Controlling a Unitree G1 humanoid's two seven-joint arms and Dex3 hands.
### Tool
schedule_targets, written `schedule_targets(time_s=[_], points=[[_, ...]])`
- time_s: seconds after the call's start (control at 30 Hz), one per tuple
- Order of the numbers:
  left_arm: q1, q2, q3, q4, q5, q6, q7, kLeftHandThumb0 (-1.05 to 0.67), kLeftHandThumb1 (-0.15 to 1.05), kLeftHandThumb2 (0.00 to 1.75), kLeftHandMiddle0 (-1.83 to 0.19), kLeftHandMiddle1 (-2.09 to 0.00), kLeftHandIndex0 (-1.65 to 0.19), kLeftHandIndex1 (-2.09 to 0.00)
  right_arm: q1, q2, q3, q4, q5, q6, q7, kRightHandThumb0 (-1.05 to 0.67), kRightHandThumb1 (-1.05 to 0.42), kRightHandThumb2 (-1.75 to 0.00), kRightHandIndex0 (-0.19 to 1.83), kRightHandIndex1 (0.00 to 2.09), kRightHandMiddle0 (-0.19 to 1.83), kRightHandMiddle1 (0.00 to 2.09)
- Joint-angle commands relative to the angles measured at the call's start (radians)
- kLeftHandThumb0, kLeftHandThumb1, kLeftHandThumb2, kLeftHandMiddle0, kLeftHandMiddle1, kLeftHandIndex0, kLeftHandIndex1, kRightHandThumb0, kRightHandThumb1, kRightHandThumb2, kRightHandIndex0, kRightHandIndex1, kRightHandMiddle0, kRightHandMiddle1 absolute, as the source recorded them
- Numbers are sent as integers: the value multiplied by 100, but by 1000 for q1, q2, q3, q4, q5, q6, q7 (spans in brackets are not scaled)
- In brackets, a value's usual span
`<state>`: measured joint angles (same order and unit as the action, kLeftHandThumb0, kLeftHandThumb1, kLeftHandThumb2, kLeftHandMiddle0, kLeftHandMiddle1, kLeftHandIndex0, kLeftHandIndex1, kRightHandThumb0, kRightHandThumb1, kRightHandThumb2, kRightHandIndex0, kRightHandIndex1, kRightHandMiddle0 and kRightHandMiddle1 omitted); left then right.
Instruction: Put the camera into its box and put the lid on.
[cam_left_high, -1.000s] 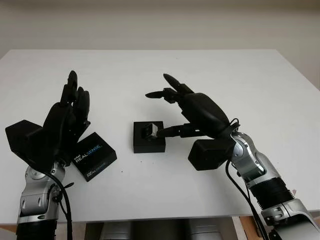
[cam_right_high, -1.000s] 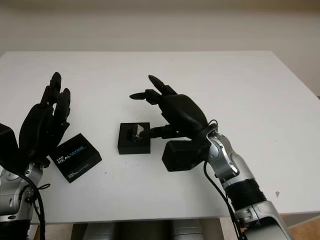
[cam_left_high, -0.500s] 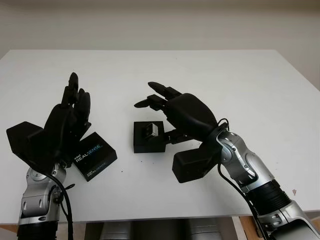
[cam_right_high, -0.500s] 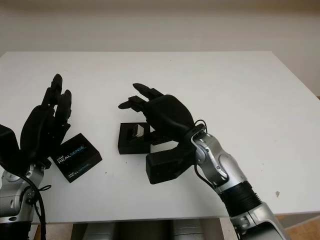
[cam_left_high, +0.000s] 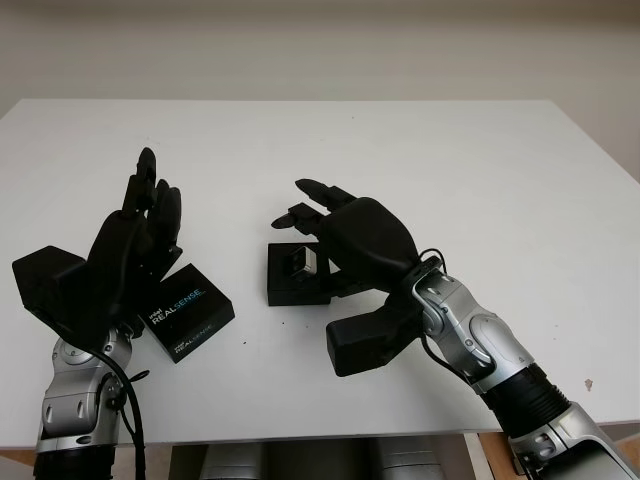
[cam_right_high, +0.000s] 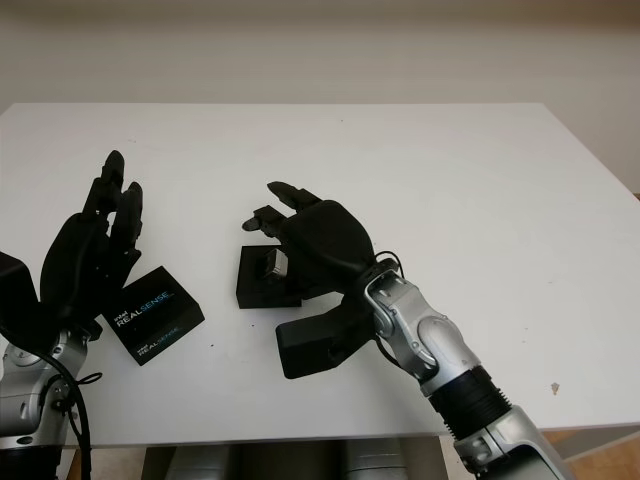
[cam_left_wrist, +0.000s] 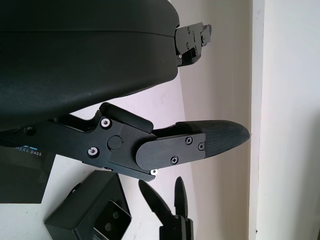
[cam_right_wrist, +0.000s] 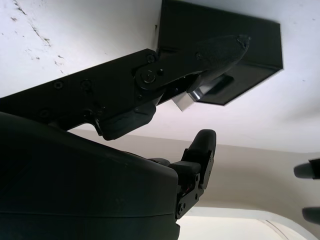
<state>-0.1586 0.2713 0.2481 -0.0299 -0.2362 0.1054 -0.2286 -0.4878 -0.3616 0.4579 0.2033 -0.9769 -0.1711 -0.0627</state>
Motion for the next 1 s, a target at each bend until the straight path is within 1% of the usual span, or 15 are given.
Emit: schedule_targets(time_s=[0.0,0.03,0.1,0.27,0.43,0.5,0.57,0.73,0.83,0.97], points=[[2,0,-2,-18,1,-10,1,-68,105,58,19,0,19,0,-27,3,2,19,-9,2,-33,-83,-98,-5,26,10,30,75],[3,1,-4,-18,6,-10,3,-68,105,58,19,0,19,0,-29,3,2,29,-9,-2,-50,-83,-98,-5,27,10,30,78],[3,2,-6,-18,10,-7,5,-69,105,59,19,0,19,0,-34,1,4,43,-8,-4,-70,-81,-98,-5,28,9,26,91],[1,1,-8,-16,11,-8,9,-68,105,59,19,0,19,0,-39,0,0,60,4,-5,-89,-77,-99,-5,32,9,26,108],[0,1,-9,-16,13,-8,10,-69,105,58,19,0,19,0,-42,-5,-6,64,5,1,-106,-76,-99,-5,36,11,29,114],[-1,2,-10,-15,15,-9,10,-69,105,58,19,0,19,0,-43,-8,-15,63,20,-2,-100,-75,-98,-5,36,11,29,115],[-1,4,-11,-13,19,-12,9,-69,105,59,19,0,19,0,-40,-7,-34,49,66,4,-58,-74,-98,-5,35,10,28,115],[-1,3,-10,-16,20,-5,13,-70,105,58,19,0,19,0,-32,3,-114,-37,279,51,161,-76,-100,-6,36,10,25,112],[-2,6,-11,-14,21,-6,12,-70,105,58,19,0,19,0,-28,2,-136,-69,335,69,222,-78,-101,-6,37,10,24,105],[-3,7,-14,-15,30,-8,13,-70,105,58,19,0,19,0,-22,-6,-156,-123,388,104,298,-81,-101,-6,35,8,21,86]])
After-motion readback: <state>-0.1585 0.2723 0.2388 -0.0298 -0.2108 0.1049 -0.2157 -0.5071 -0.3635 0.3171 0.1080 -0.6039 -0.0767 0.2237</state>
